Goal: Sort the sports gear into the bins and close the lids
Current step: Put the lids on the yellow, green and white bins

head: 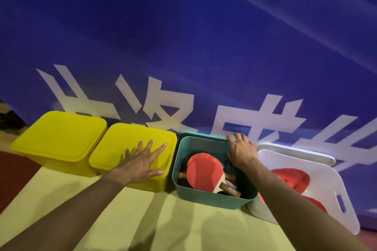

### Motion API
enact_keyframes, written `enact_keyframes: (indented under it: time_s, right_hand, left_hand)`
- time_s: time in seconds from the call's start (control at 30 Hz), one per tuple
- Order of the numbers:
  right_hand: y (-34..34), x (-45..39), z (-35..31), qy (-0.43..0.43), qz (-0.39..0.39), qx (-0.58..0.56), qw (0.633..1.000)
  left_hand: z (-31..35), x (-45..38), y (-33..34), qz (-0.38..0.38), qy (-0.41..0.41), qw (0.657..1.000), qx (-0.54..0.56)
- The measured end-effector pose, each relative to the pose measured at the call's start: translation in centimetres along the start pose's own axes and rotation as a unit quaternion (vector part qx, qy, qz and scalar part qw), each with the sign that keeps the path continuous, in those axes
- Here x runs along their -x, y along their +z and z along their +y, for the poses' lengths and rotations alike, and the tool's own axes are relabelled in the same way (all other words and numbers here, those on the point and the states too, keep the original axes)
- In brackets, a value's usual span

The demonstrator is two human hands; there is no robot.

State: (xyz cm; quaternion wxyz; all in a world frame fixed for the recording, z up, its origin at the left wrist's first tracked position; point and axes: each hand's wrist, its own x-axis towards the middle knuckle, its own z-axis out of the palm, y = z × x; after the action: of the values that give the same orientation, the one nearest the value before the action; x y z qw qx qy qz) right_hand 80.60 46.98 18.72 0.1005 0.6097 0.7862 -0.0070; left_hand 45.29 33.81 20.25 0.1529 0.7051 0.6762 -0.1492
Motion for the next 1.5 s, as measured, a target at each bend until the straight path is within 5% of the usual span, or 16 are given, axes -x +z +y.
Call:
enact_keyframes:
  time_s: [0.23,0.73,1.03,1.5]
  right_hand:
    - [2.4,-2.7,1.7,-0.045,-0.033,0.032,0.998]
    - [-0.1,-4.4,1.5,-0.046,0.021,0.111,0.993]
    - [-3.1,-2.1,3.3,-0.051,0.135,0.088,0.986]
    - [-3.2,6.8,4.1,-0.002,0.272,-0.073,0.960]
  left_hand:
    - [-1.0,0.7,0.1,-0.003,-0.021,1.000,0.017]
    - [3.3,-2.1,-0.4,-0.049,-0.006,0.999,-0.002]
    - [4.4,-2.9,-1.3,-0.025,0.039,0.999,0.000]
    - [8.2,-3.7,-5.3,0.192,0.122,0.973,-0.020]
